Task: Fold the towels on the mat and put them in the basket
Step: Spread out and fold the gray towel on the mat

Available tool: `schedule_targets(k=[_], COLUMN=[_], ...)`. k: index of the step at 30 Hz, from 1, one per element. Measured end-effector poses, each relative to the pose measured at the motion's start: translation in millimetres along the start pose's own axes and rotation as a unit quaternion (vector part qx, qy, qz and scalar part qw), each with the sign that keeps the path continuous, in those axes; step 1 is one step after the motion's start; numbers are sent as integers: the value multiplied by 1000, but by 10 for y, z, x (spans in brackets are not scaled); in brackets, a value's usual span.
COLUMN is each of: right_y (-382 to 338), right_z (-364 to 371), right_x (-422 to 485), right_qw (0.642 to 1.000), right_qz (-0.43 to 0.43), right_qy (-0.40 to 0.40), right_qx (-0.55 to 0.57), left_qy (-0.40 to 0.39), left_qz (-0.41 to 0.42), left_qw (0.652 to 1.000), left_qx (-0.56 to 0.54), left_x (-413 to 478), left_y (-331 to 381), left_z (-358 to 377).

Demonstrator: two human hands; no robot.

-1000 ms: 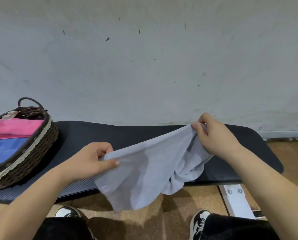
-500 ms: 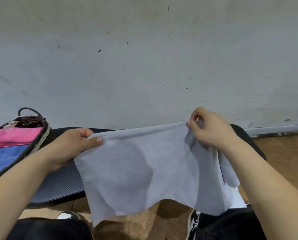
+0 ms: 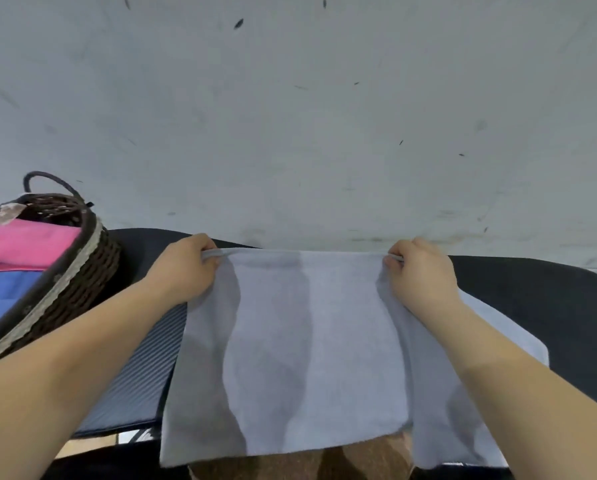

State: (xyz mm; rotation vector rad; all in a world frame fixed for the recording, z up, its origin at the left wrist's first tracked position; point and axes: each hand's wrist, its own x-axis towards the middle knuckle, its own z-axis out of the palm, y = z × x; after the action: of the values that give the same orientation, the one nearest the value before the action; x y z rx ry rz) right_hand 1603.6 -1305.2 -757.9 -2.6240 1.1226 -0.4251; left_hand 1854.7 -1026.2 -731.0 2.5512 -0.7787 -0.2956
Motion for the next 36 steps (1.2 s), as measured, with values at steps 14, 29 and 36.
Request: schedule_targets(k=[14,29,36], right_y=[-465,-819,-503], right_z=[-69,-32,-466], right_x=[-221,-821,-829], right_qw=[991,915,935], right_qz=[-64,-54,-116], right_qy=[-116,-390,-286], right_qx=[-34,-90,175], left_qy=[-48,-109,-76], left_qz=[66,88,115], left_qw=[993,967,962], left_qx=[90,212,236], left_x=[-464,-924,-885], left_y=[269,-273,-297], left_z=[19,430,315])
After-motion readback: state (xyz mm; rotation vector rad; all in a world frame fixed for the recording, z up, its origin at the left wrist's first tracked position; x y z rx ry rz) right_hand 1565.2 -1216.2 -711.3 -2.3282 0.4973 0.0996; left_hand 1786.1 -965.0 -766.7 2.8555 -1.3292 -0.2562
